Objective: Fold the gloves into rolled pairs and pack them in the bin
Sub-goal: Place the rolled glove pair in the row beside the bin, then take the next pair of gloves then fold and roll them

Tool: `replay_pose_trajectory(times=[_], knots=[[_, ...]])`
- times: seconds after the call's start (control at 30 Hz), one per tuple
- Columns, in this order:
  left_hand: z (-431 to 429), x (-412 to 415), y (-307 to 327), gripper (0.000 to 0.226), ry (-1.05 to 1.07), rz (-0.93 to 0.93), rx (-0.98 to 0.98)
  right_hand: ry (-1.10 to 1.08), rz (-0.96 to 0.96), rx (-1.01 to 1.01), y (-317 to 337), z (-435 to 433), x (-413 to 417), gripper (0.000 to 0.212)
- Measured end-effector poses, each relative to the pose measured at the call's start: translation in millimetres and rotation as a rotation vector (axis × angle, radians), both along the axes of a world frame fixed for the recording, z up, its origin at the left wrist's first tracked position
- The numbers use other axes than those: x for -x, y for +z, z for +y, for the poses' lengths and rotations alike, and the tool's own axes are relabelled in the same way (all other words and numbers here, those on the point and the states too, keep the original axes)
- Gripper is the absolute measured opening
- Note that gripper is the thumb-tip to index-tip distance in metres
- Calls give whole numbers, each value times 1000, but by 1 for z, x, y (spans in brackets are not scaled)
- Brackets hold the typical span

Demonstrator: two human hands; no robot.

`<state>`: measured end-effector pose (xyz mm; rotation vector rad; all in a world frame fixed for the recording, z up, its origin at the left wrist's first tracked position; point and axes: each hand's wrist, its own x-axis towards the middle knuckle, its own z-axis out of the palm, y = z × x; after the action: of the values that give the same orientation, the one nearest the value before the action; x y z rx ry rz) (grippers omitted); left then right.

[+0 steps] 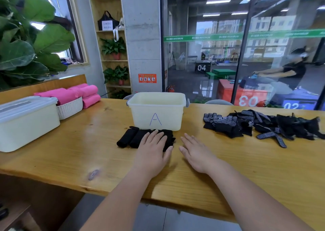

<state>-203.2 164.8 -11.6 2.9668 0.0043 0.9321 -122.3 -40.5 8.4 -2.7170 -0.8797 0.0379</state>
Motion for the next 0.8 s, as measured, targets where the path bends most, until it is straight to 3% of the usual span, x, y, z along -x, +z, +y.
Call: replay_pose_trajectory(times=[0.13,0.47,0.8], knots=[[-8,3,6,61,-26,23,-70,-17,-8,19,5,-29,6,69],[-78,-12,20,72,-103,88,90,-141,-45,44,11,-102,3,66],[-143,-45,19,62,-213,255,112,-277,-70,113,0,-175,-5,70]])
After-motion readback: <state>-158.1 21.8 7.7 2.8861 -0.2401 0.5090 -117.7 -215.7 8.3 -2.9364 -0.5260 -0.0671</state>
